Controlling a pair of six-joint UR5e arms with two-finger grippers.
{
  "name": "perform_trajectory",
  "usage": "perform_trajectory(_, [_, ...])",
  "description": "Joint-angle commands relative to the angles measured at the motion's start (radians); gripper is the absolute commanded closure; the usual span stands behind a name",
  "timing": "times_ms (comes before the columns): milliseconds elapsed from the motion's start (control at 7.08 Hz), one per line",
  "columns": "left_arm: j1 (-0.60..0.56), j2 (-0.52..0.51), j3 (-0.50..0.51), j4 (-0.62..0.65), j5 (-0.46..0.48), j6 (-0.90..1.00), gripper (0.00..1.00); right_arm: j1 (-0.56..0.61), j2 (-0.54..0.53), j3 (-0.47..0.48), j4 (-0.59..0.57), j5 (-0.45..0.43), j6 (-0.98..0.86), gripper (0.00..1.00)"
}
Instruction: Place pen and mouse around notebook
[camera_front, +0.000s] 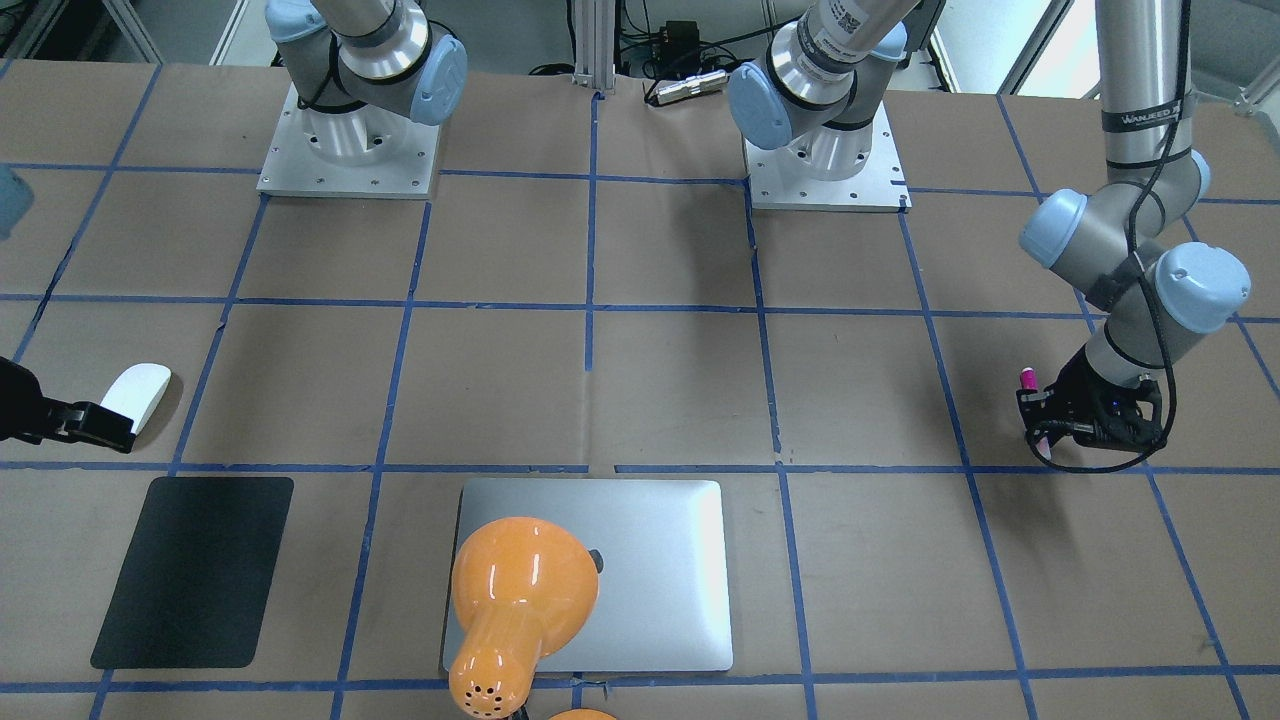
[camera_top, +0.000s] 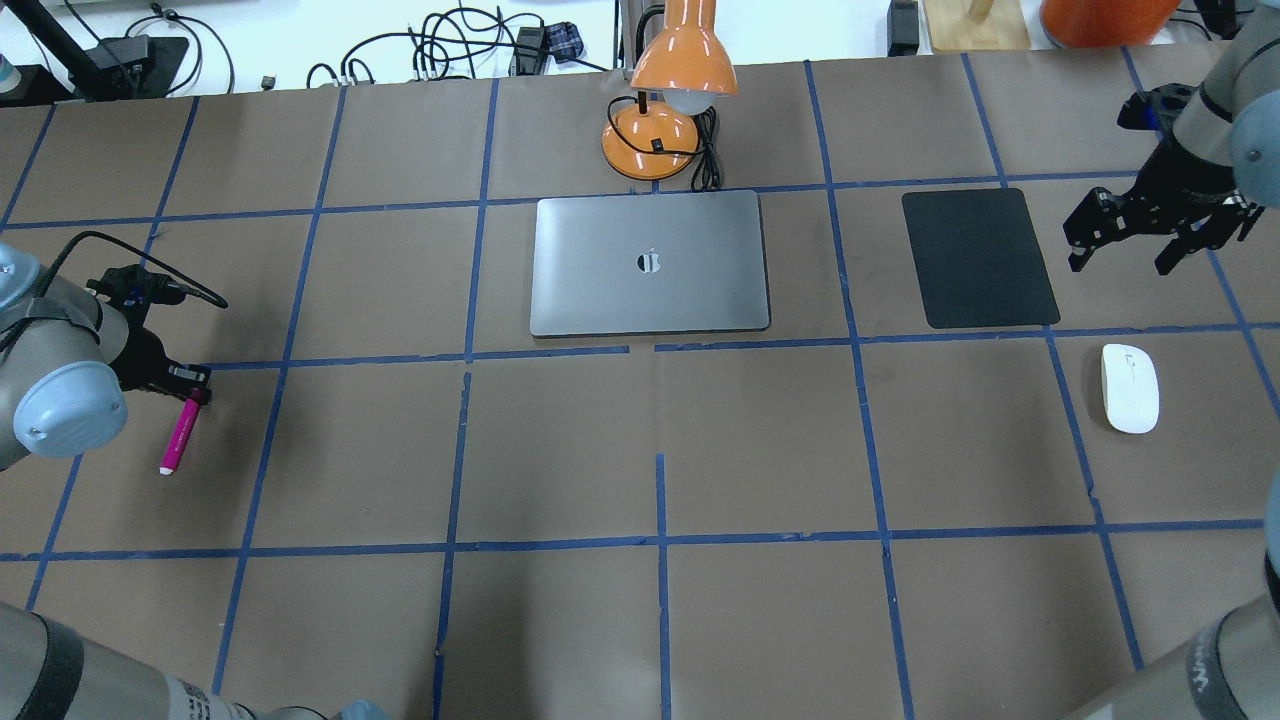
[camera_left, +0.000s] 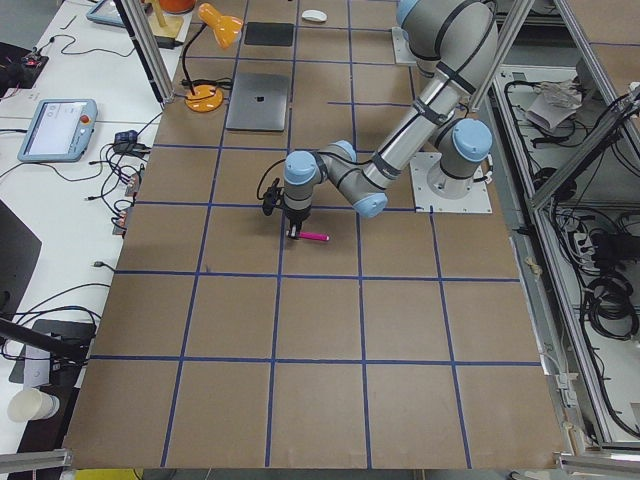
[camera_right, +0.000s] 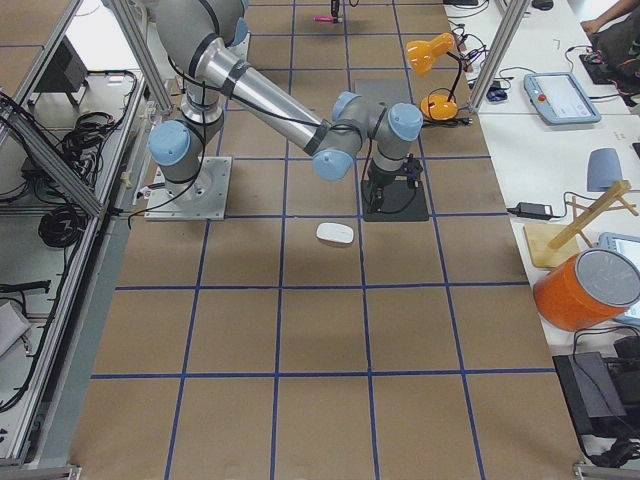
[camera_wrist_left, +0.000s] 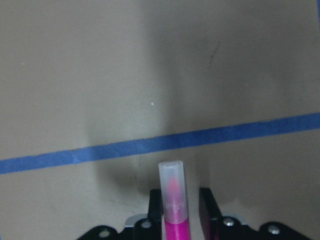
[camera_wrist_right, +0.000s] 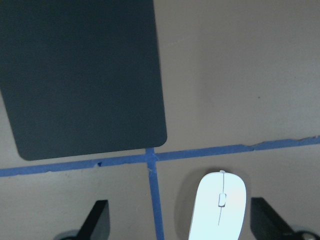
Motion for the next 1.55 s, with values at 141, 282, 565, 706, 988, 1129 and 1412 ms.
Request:
perform_trajectory(141, [-0.006,0.018,0.007,-0.004,-0.011,-0.119,1.00,-0.073,0.059,0.119,-0.056,-0.073,-0.010,0.00])
perform_trajectory(282, [-0.023,0.028,0.005,-0.009,-0.006,-0.257,1.00,-0.078,0.057,0.163,-0.088,-0.081,-0.012,0.00])
perform_trajectory(565, [-0.160,0.066,0.005,-0.033,-0.006,-0.596,1.00,-0.081,0.056,0.191,-0.096,-0.084,-0.006,0.00])
perform_trajectory(706, [-0.281,0.093,0.005,-0.058,0.006,-0.827,1.00,-0.081,0.054,0.192,-0.097,-0.105,-0.015,0.00])
perform_trajectory(988, [-0.506,0.086,0.016,-0.050,0.006,-1.238,1.00,-0.081,0.059,0.187,-0.099,-0.156,-0.039,0.00])
perform_trajectory(1129, [-0.623,0.059,0.071,-0.053,0.000,-1.535,1.00,-0.081,0.059,0.181,-0.097,-0.150,-0.033,0.00])
perform_trajectory(1412, [-0.847,-0.001,0.256,-0.161,0.003,-2.073,1.00,-0.081,0.068,0.188,-0.161,-0.142,-0.038,0.33])
